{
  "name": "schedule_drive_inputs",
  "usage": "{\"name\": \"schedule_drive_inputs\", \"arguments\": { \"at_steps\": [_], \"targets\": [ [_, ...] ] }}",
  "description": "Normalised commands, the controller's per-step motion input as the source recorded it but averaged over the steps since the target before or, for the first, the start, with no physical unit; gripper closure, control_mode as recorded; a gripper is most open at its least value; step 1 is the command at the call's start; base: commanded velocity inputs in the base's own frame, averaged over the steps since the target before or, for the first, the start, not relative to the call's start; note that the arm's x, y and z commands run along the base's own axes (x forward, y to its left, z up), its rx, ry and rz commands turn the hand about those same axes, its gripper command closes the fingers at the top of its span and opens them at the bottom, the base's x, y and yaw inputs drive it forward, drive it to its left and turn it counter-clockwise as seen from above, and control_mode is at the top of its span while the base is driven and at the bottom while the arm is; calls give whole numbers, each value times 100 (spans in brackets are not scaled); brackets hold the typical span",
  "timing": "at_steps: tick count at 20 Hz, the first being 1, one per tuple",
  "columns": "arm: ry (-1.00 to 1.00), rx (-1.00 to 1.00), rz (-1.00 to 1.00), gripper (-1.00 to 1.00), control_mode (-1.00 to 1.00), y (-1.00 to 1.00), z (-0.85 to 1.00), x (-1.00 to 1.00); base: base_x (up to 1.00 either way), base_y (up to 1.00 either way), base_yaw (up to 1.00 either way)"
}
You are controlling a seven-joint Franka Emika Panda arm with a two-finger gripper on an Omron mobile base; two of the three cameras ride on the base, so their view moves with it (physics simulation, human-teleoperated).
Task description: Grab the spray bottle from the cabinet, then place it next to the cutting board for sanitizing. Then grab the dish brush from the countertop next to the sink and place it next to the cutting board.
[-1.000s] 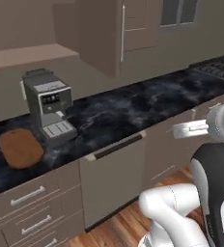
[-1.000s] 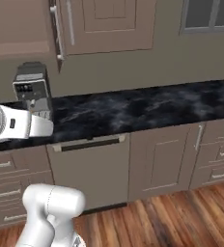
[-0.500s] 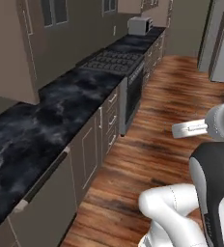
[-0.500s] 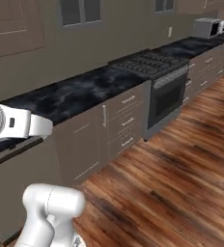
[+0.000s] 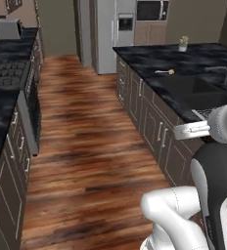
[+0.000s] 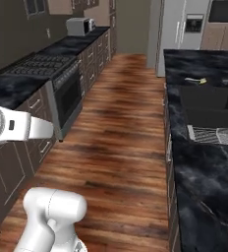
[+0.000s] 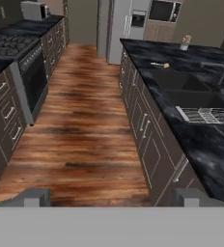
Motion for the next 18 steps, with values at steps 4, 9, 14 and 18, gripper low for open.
{"name": "schedule_drive_inputs", "arguments": {
  "at_steps": [4,9,14,18],
  "targets": [
    [0,0,0,-100,100,0,0,0,14,31,-69],
    [0,0,0,-100,100,0,0,0,60,51,-57],
    [0,0,0,-100,100,0,0,0,98,81,-53],
    [0,0,0,-100,100,0,0,0,100,100,-44]
  ]
}}
